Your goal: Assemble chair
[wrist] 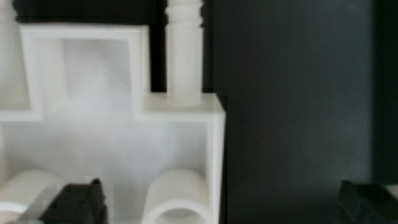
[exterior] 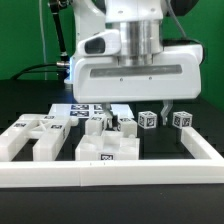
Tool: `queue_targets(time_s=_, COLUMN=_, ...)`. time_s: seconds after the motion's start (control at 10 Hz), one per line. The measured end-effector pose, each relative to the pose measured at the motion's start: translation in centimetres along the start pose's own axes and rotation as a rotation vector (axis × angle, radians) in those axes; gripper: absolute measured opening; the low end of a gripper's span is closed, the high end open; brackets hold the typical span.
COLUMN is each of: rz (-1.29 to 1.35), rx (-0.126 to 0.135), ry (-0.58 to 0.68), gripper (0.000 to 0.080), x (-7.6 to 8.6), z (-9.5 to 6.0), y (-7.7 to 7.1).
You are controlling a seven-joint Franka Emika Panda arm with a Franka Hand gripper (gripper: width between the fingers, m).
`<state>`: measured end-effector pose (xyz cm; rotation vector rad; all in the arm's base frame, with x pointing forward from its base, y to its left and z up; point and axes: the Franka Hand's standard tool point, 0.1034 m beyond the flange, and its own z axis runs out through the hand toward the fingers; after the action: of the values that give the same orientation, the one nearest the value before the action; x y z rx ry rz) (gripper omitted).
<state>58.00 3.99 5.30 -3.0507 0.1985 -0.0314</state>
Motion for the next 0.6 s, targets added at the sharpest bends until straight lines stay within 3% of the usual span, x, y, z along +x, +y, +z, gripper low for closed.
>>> queue_targets(time_s=0.1, rz=-0.046, rx=0.001, ry=-0.003, gripper=0.0649, x=0.44, z=0.71, y=-0.03)
queue_targets(time_s=0.6, rz=-0.043, rx=0.000, ry=-0.009, gripper=0.0649, x=0.34, z=1.26, y=-0.04)
